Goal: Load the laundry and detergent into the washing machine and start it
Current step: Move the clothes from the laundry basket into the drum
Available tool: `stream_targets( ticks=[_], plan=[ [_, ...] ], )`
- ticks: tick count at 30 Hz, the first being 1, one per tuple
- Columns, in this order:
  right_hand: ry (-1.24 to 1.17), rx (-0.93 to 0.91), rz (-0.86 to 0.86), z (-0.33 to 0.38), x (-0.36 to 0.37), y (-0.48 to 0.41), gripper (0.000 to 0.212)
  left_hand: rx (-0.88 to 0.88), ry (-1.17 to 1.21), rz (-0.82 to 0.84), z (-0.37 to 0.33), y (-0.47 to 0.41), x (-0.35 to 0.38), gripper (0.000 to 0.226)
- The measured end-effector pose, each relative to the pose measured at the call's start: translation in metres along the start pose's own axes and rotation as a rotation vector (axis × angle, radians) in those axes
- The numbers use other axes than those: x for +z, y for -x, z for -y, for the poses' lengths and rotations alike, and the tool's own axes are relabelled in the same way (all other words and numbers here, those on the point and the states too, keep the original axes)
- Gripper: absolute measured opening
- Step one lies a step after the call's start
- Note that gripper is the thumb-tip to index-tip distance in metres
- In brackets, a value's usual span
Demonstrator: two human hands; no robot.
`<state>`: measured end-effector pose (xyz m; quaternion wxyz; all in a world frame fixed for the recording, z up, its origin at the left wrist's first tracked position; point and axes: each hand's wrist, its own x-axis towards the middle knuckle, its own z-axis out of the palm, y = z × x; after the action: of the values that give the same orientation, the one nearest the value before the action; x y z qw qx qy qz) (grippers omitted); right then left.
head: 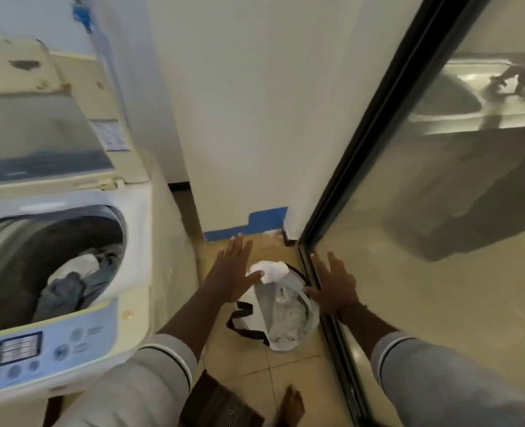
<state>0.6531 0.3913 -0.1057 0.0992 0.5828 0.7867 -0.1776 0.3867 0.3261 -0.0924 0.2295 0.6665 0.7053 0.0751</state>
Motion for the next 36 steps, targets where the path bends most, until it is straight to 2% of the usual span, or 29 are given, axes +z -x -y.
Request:
stream_targets(
  ticks=[5,11,14,18,22,24,28,31,33,35,36],
  plan=[
    [-0.044,0.085,0.157,-0.039,0.072,0.021,0.089,-0.093,0.05,0.181,0.005,-0.003,0.086,0.081],
    [-0.193,0.185,0.243,-0.043,0.163,0.011,0.085,-0.046,0.046,0.322,0.033,-0.023,0.19,0.098],
    [-0.235,0.201,0.271,-0.041,0.208,-0.007,0.086,-0.06,0.071,0.378,0.045,-0.035,0.238,0.085],
    [-0.286,0.217,0.286,-0.041,0.259,-0.052,0.082,-0.023,0.103,0.429,0.061,-0.059,0.308,0.078],
    [-0.321,0.219,0.241,-0.052,0.32,-0.111,0.084,0.023,0.101,0.389,0.076,-0.096,0.374,0.071],
    [-0.281,0.238,0.284,-0.063,0.356,-0.14,0.088,0.045,0.073,0.355,0.082,-0.117,0.408,0.069],
    [-0.195,0.298,0.381,-0.096,0.44,-0.192,0.097,0.043,0.039,0.411,0.098,-0.155,0.502,0.064],
    [-0.188,0.402,0.432,-0.116,0.493,-0.226,0.095,0.001,0.088,0.481,0.111,-0.171,0.576,0.054],
    [-0.211,0.494,0.44,-0.126,0.525,-0.249,0.09,-0.052,0.089,0.482,0.114,-0.184,0.615,0.059],
    [-0.238,0.584,0.448,-0.133,0.553,-0.265,0.089,-0.097,0.085,0.478,0.111,-0.191,0.645,0.077],
    [-0.243,0.615,0.452,-0.137,0.567,-0.271,0.091,-0.106,0.08,0.546,0.11,-0.194,0.661,0.083]
  ],
)
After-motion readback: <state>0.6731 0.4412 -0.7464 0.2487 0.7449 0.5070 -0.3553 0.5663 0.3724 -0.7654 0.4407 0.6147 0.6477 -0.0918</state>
